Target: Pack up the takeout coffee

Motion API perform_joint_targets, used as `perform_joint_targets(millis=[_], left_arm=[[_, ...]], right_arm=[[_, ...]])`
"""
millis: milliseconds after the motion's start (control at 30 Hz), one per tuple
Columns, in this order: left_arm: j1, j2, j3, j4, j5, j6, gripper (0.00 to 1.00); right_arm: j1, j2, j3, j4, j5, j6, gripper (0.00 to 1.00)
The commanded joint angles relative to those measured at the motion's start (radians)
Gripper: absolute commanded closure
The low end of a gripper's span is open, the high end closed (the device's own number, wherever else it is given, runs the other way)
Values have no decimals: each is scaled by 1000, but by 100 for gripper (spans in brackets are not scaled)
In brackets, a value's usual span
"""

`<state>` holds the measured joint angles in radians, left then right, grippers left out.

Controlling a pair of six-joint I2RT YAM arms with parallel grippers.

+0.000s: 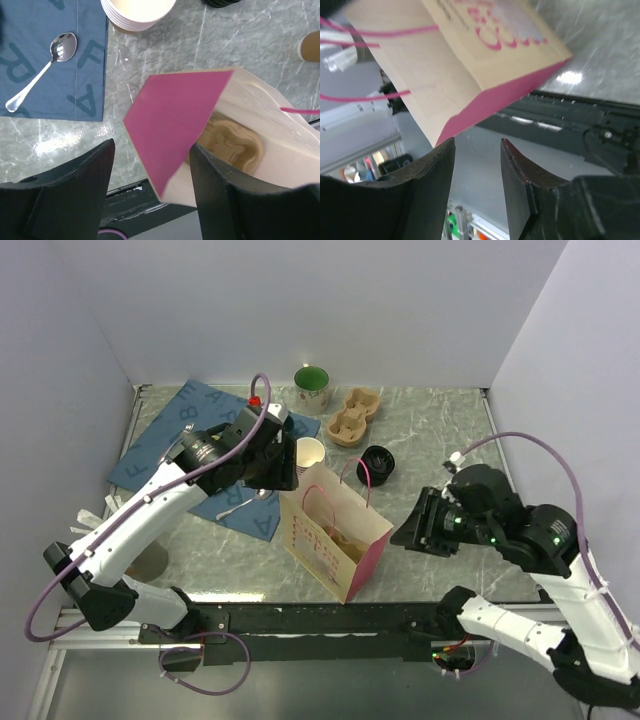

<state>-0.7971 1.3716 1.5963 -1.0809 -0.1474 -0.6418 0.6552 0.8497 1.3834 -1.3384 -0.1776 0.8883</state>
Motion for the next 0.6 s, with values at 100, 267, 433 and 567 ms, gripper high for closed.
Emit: perform_joint_targets(millis=[100,267,433,567], left_arm=[[50,-20,-38,133,138,110,34],[50,-48,-91,180,193,105,34],[50,-65,-117,185,184,110,37],[50,-86,-131,182,175,114,44]], right_arm=[[224,86,-55,90,226,237,49],[251,129,-28,84,306,259,49],[253,180,11,35,326,267,48],[254,189,14,9,323,290,48]])
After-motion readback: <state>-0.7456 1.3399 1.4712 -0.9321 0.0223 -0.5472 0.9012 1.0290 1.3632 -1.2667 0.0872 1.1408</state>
